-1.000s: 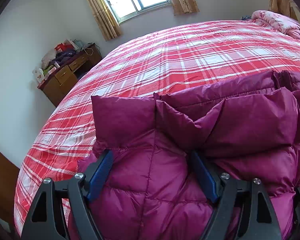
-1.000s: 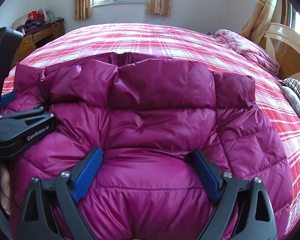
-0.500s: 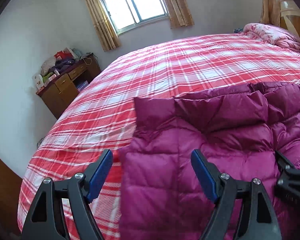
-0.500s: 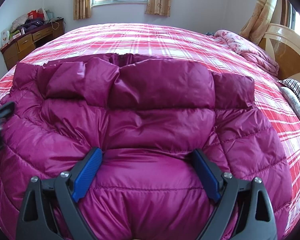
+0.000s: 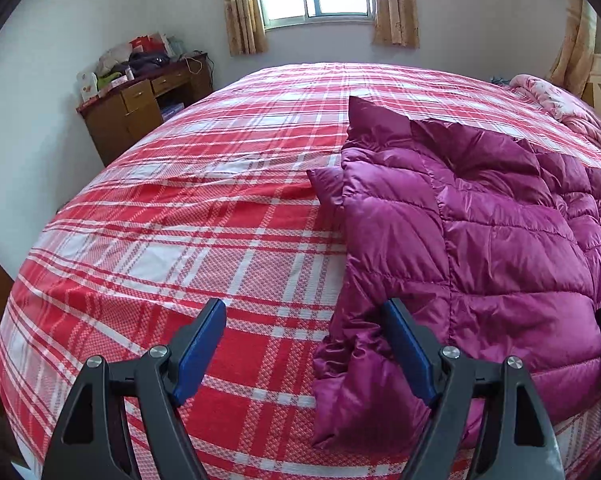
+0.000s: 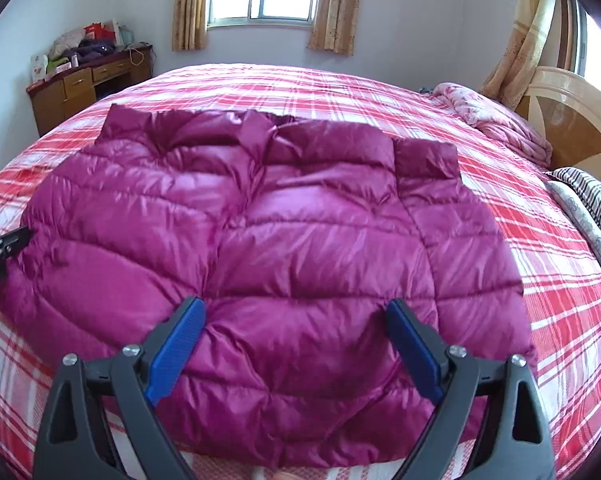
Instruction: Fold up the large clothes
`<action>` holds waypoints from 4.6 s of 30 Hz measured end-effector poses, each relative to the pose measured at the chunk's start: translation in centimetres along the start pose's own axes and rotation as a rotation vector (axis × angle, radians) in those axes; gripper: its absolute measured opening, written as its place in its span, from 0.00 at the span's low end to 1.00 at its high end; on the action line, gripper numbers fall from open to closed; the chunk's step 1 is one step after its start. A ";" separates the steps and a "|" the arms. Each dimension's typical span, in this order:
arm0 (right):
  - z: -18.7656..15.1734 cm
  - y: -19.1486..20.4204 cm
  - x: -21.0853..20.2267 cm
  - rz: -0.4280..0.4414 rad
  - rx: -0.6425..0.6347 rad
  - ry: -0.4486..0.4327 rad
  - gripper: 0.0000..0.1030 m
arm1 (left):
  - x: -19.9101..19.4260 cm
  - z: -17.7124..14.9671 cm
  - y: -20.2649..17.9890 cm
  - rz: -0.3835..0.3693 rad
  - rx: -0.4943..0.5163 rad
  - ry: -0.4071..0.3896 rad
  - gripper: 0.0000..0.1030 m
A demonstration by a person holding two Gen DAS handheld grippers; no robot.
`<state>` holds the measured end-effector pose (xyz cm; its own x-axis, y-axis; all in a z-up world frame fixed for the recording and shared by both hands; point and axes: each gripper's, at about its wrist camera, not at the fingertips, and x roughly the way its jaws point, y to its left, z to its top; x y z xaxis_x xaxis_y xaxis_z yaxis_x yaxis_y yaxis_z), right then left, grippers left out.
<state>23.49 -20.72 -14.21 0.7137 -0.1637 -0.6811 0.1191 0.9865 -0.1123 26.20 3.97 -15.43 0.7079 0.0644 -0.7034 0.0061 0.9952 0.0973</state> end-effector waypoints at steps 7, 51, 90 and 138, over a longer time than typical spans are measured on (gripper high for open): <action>-0.5 0.9 0.7 0.003 -0.058 0.027 0.92 | 0.7 -0.5 -0.7 -0.017 -0.001 -0.001 0.78; -4.8 -14.1 -1.9 -0.086 0.206 -0.020 0.90 | -9.6 2.9 -12.5 -0.163 0.201 -0.218 0.01; -6.0 -12.3 -1.2 -0.098 0.152 -0.030 0.91 | 0.4 -3.2 -0.8 -0.078 -0.227 0.111 0.99; -7.0 -21.4 -2.4 -0.207 0.494 0.017 0.81 | -16.9 -1.5 -32.3 -0.331 0.618 -0.598 0.33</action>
<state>14.36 -41.47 -15.24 0.6301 -0.3506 -0.6928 0.5695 0.8152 0.1055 12.93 -29.20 -7.75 0.8488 -0.4364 -0.2985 0.5280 0.7289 0.4358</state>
